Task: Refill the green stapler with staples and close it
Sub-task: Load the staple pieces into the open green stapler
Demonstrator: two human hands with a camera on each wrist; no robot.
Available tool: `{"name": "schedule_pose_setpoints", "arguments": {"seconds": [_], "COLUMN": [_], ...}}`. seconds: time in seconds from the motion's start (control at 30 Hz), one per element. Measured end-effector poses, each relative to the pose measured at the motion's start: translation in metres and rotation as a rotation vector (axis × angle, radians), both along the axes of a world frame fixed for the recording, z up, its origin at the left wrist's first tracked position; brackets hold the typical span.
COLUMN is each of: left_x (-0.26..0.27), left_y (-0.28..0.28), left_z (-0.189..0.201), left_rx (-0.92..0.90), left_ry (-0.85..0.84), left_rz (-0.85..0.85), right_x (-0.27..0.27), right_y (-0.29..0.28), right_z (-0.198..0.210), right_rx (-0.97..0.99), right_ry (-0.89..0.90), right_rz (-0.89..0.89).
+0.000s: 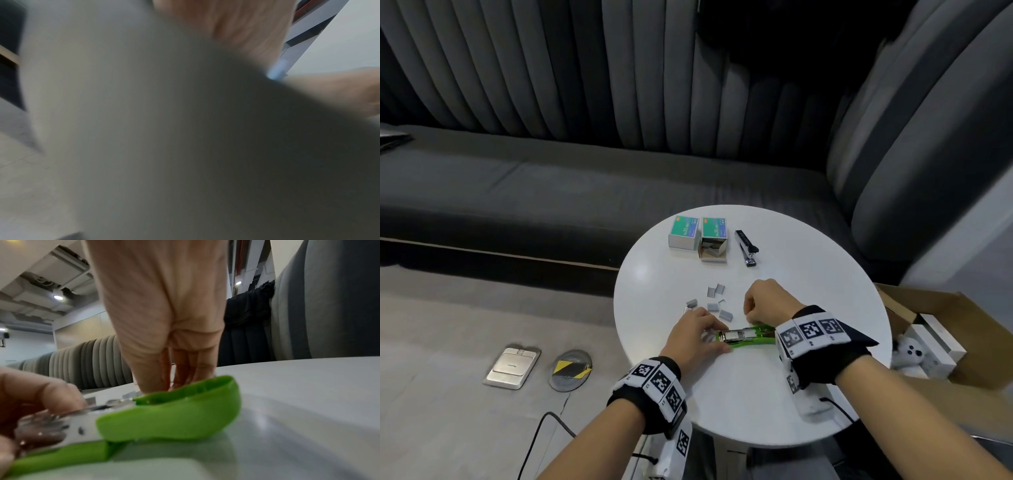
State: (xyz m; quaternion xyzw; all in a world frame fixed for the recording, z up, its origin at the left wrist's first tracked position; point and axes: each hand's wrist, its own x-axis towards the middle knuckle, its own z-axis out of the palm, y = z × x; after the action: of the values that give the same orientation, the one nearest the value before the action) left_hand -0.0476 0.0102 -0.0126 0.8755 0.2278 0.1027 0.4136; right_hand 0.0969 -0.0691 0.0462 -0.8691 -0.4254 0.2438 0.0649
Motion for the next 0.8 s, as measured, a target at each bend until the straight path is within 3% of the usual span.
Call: {"name": "schedule_pose_setpoints", "arguments": {"seconds": [0.17, 0.6, 0.8], "left_x": [0.0, 0.0, 0.0], "left_y": [0.0, -0.001, -0.002], "left_z": [0.0, 0.0, 0.0], "left_rx": [0.006, 0.002, -0.009], "left_ry": [-0.001, -0.002, -0.006], "left_rz": [-0.005, 0.008, 0.024], "right_x": [0.004, 0.004, -0.008], "right_y": [-0.01, -0.041, -0.047], "right_z": [0.004, 0.006, -0.004], "right_rx": [0.095, 0.362, 0.358], "right_ry": [0.019, 0.281, 0.169], "right_rz": [-0.042, -0.142, -0.023]}}
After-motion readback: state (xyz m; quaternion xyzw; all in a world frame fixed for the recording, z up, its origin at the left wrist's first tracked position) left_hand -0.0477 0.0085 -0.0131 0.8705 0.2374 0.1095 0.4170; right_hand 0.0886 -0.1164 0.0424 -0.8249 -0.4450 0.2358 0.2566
